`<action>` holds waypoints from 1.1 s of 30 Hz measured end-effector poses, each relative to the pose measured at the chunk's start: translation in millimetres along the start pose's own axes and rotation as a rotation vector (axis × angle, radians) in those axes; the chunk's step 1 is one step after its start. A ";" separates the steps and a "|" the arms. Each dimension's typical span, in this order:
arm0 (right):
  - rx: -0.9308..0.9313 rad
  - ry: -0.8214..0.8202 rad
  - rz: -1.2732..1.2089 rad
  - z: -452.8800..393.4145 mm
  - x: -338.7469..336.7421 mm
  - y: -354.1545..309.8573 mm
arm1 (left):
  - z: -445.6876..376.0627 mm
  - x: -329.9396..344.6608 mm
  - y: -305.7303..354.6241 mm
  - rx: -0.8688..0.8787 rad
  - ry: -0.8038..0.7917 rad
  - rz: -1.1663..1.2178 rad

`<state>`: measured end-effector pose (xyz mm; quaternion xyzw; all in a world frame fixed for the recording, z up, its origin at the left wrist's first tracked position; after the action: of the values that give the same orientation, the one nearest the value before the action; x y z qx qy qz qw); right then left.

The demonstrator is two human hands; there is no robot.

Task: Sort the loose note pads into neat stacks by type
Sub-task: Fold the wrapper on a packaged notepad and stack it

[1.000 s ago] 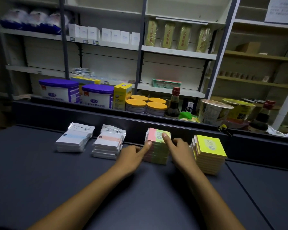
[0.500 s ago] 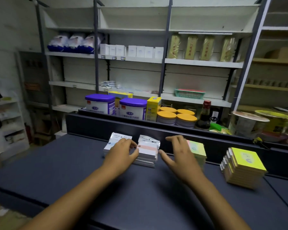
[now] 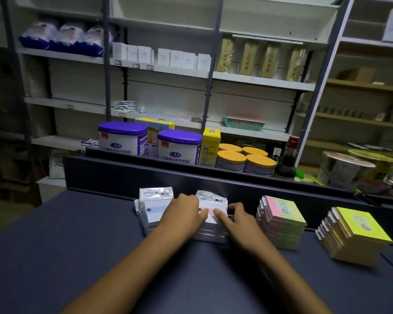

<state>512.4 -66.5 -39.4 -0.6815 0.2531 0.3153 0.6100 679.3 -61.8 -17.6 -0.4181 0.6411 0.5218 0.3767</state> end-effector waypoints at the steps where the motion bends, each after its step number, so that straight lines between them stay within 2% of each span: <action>1: 0.014 -0.004 -0.030 -0.5 -0.7 2.5 | -1.3 2.7 0.3 -0.003 -0.005 -0.005; 9: 0.050 0.045 -0.220 -4.2 1.0 9.2 | -0.7 14.7 -4.4 0.005 0.055 0.142; 14: -0.009 0.100 -0.386 -0.4 0.2 13.0 | 3.9 15.2 -4.0 0.035 0.144 0.337; 17: -0.069 0.110 -0.444 1.6 -3.8 11.9 | 1.5 18.9 -3.5 0.065 0.143 0.422; 23: -0.232 0.177 -0.229 10.7 -6.4 7.6 | 5.8 27.9 5.3 0.133 0.150 0.647; 27: -0.220 0.166 -0.123 9.1 1.7 11.9 | 9.4 38.4 10.3 0.153 0.089 0.662; 30: -0.246 0.092 -0.149 7.4 5.2 13.5 | 7.9 44.8 13.0 0.149 0.093 0.628; 33: -0.271 0.083 -0.162 9.1 6.1 13.2 | 8.2 48.3 14.5 0.146 0.089 0.593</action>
<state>505.8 -58.9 -53.3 -0.7882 0.1777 0.2680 0.5247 648.5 -59.1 -58.3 -0.2070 0.7868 0.5429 0.2083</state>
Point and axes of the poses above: each hand's wrist, its own z-axis away from the middle knuckle, its own x-axis out of the palm, y = z × x, the point moved 2 cm from there along -z, towards the middle knuckle, and after that the axes turned 6 degrees about -y, right-handed, at the moved point
